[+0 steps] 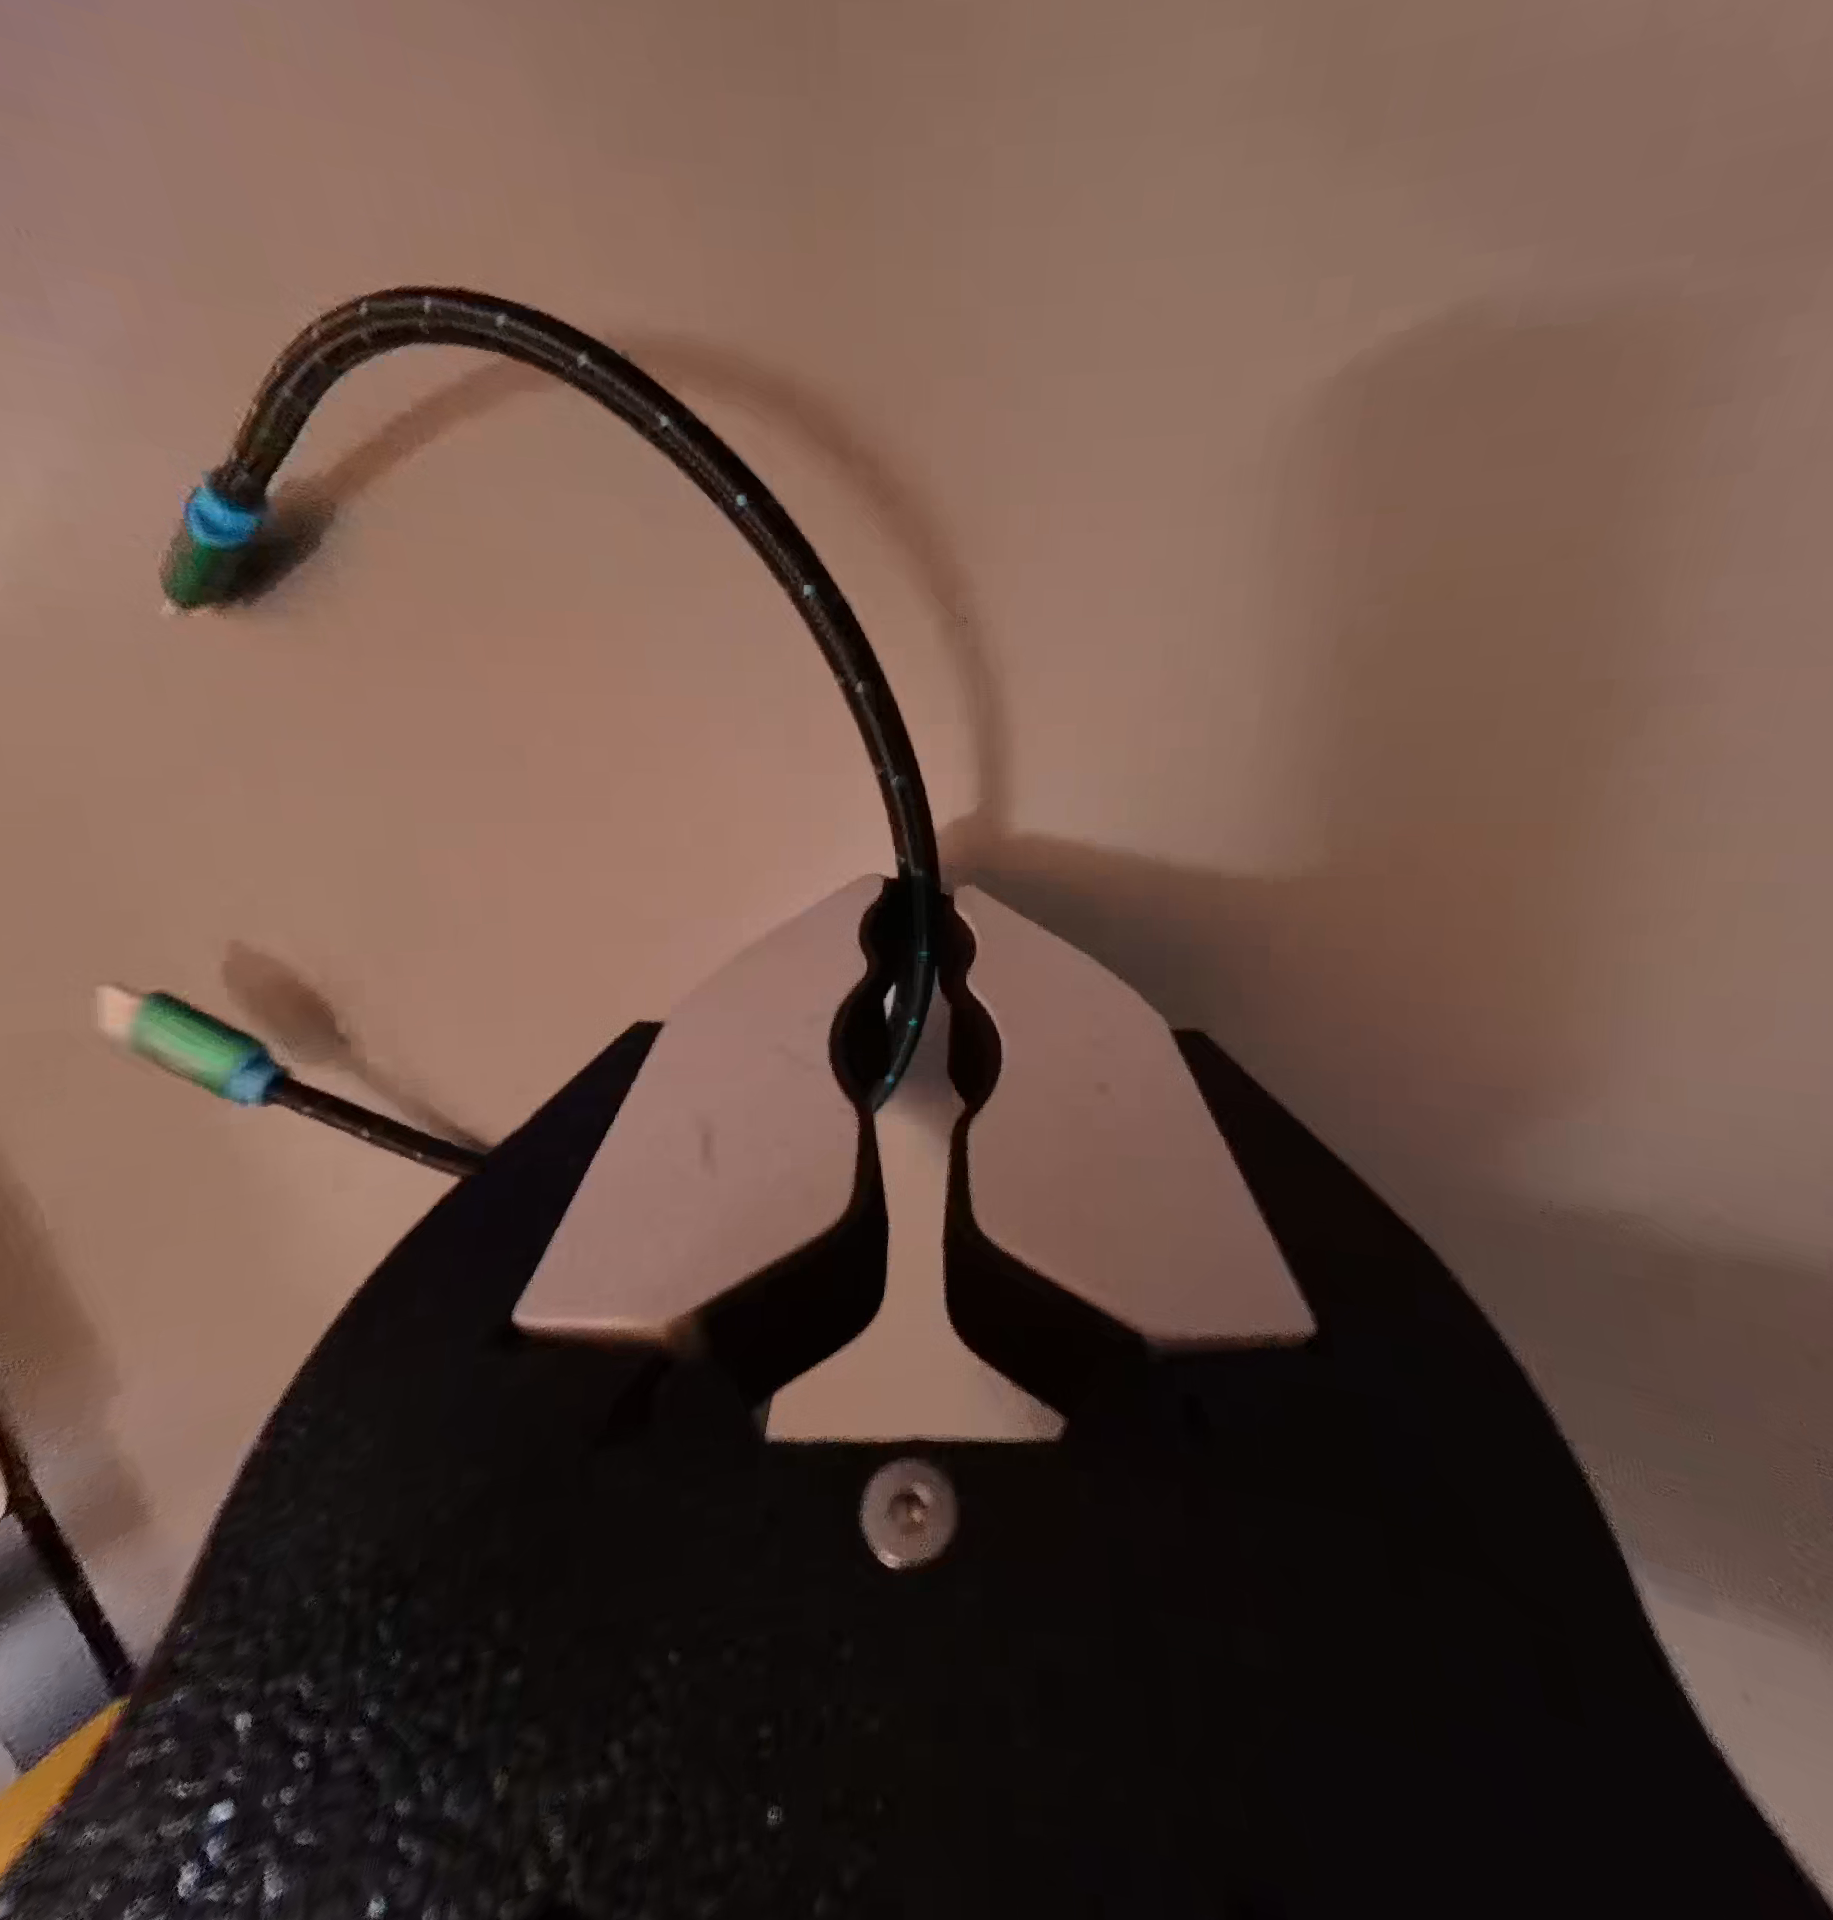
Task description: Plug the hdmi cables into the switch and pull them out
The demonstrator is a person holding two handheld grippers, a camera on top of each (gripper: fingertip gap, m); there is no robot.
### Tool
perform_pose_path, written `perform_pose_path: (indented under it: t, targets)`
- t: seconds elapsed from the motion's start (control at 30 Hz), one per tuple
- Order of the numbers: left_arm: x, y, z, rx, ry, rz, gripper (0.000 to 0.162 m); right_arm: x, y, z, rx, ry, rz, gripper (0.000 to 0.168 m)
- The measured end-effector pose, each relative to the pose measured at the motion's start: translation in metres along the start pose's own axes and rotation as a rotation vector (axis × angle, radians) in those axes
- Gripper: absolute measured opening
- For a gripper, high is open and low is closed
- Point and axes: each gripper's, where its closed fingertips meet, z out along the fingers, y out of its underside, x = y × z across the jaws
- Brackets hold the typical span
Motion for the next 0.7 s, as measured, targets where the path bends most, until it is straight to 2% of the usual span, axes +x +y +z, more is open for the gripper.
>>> perform_pose_path:
  t: [0.03,0.13,0.23,0.33,0.43,0.47,0.5,0.53,0.6,0.7]
  targets:
    - [0.002,-0.002,0.001,0.013,0.0,0.004,0.005,0.0,0.001,0.0,-0.004,0.0,0.003,0.022]
    - [0.009,-0.003,0.003,0.043,0.009,-0.004,0.005,0.0,0.004,0.001,-0.019,0.0,0.002,0.022]
    - [0.007,0.001,0.0,0.054,-0.016,-0.104,0.007,0.0,0.005,0.001,-0.031,0.0,0.0,0.022]
    - [-0.001,-0.004,-0.015,0.138,-0.002,-0.279,0.031,0.001,0.007,0.001,-0.035,0.002,0.002,0.022]
    - [-0.018,-0.028,-0.04,0.37,0.047,-0.479,0.055,0.003,0.008,0.0,-0.038,0.012,0.004,0.022]
    - [-0.034,-0.029,-0.046,0.422,-0.006,-0.541,0.056,0.004,0.009,0.0,-0.042,0.017,0.004,0.022]
    - [-0.057,-0.022,-0.047,0.426,-0.122,-0.61,0.058,0.005,0.01,0.0,-0.048,0.021,0.004,0.022]
    - [-0.08,-0.009,-0.047,0.397,-0.257,-0.677,0.063,0.005,0.011,0.0,-0.052,0.022,0.002,0.022]
    - [-0.114,0.02,-0.039,0.285,-0.468,-0.783,0.061,0.007,0.013,0.001,-0.06,0.028,0.0,0.022]
    - [-0.136,0.034,-0.016,0.222,-0.529,-0.854,0.058,0.009,0.018,0.001,-0.081,0.038,0.005,0.022]
